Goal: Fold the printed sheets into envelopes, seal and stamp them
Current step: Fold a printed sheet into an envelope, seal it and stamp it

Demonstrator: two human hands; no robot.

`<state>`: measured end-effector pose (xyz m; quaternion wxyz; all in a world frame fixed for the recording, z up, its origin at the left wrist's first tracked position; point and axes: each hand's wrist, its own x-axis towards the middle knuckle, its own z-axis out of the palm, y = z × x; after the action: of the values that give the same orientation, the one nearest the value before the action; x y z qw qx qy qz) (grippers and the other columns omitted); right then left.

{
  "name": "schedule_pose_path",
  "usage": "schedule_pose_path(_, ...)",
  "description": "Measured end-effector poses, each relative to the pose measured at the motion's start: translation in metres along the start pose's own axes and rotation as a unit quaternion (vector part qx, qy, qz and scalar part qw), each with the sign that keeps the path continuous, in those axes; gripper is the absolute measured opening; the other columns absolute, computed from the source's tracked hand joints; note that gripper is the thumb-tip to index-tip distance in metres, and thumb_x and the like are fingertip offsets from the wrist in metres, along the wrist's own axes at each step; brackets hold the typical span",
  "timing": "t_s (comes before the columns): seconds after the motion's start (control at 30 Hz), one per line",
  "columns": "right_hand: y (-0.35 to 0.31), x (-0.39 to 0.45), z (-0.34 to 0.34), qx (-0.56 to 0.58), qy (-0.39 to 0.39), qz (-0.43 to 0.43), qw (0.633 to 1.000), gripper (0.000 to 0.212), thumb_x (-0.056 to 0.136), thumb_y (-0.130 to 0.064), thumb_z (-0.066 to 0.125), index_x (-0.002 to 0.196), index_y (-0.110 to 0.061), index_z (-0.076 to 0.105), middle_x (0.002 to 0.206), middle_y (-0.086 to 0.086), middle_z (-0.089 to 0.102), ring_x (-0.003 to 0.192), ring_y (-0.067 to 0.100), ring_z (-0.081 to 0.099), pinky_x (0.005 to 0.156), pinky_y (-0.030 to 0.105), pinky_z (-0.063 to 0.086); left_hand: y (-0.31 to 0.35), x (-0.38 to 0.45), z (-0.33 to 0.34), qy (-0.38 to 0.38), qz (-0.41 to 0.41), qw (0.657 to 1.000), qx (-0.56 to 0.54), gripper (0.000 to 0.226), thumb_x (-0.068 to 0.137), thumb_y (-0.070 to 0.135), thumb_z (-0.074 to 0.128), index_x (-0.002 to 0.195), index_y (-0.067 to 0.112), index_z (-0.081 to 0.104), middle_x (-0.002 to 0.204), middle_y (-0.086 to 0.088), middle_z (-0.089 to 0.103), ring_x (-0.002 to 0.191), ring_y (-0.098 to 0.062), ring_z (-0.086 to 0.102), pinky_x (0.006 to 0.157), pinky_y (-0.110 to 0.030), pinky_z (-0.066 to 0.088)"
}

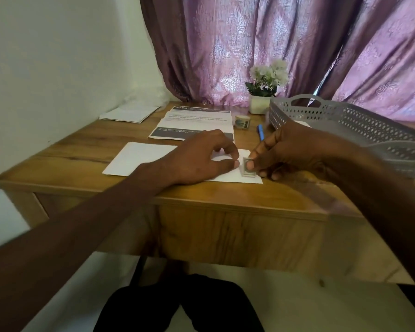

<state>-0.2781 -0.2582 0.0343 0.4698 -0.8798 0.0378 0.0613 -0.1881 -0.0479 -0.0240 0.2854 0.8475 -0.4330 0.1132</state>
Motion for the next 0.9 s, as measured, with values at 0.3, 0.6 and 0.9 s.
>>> schedule_pose_path(0.3, 0.002, -0.002, -0.007, -0.018, -0.035, 0.007, 0.999, 0.039, 0.057, -0.015, 0.089, 0.091, 0.001, 0.080, 0.083, 0.018, 0.075, 0.061, 0.015, 0.066, 0.052, 0.021, 0.056, 0.001, 0.000, 0.003, -0.014, 0.003, 1.000, 0.022, 0.019, 0.095, 0.053, 0.065, 0.110, 0.041, 0.068, 0.112, 0.023, 0.057, 0.102, -0.001, 0.053, 0.082, -0.016, 0.041)
schedule_pose_path(0.6, 0.001, 0.000, -0.001, -0.079, -0.009, -0.011, 0.997, 0.017, 0.072, -0.007, 0.087, 0.088, -0.005, 0.080, 0.086, 0.008, 0.080, 0.069, 0.009, 0.069, 0.057, 0.019, 0.058, 0.001, 0.002, 0.002, -0.014, -0.008, 1.000, 0.026, 0.023, 0.095, 0.051, 0.067, 0.113, 0.038, 0.070, 0.113, 0.022, 0.057, 0.101, 0.007, 0.052, 0.077, -0.014, 0.038)
schedule_pose_path(0.9, -0.004, -0.001, 0.006, -0.162, 0.009, -0.040, 0.986, 0.012, 0.078, -0.006, 0.086, 0.087, -0.009, 0.078, 0.076, 0.007, 0.076, 0.054, 0.004, 0.066, 0.047, 0.015, 0.051, 0.004, 0.001, 0.001, -0.015, -0.019, 0.999, 0.031, 0.024, 0.096, 0.052, 0.067, 0.115, 0.037, 0.069, 0.118, 0.018, 0.060, 0.104, -0.004, 0.054, 0.077, -0.017, 0.041)
